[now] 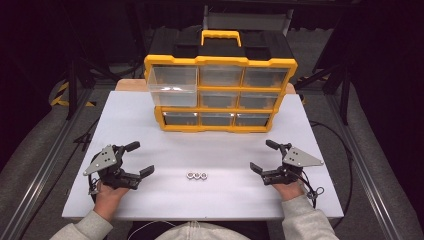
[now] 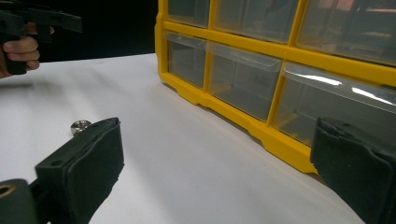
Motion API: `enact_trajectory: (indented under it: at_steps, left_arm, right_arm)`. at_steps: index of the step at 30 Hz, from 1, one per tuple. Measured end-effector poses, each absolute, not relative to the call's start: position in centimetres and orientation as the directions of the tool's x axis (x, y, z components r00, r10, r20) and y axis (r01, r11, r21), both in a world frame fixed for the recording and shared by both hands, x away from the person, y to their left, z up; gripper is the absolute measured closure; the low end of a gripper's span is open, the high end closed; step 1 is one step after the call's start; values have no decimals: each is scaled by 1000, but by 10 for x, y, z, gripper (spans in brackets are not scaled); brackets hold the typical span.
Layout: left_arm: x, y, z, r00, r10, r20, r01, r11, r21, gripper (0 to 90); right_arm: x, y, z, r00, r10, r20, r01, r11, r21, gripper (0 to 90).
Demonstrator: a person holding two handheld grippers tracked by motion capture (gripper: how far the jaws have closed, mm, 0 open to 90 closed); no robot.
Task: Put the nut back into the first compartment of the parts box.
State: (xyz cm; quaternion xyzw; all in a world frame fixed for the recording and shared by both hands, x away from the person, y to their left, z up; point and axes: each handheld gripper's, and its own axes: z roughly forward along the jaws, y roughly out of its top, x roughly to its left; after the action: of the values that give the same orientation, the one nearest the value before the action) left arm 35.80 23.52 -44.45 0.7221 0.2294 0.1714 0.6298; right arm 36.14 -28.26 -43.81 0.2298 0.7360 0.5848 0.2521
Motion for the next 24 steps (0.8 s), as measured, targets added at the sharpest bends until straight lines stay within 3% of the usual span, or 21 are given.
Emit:
enact_trajectory:
  at_steps: [17, 24]
  left_arm:
    - [365, 222, -425, 851, 523, -47, 117, -102, 988, 0]
    - [374, 198, -409, 886, 462, -46, 107, -106, 989, 4]
  right_arm:
    - [360, -280, -436, -770, 626, -123, 28, 226, 974, 32]
    - [360, -280, -435, -774, 623, -116, 31, 220, 975, 32]
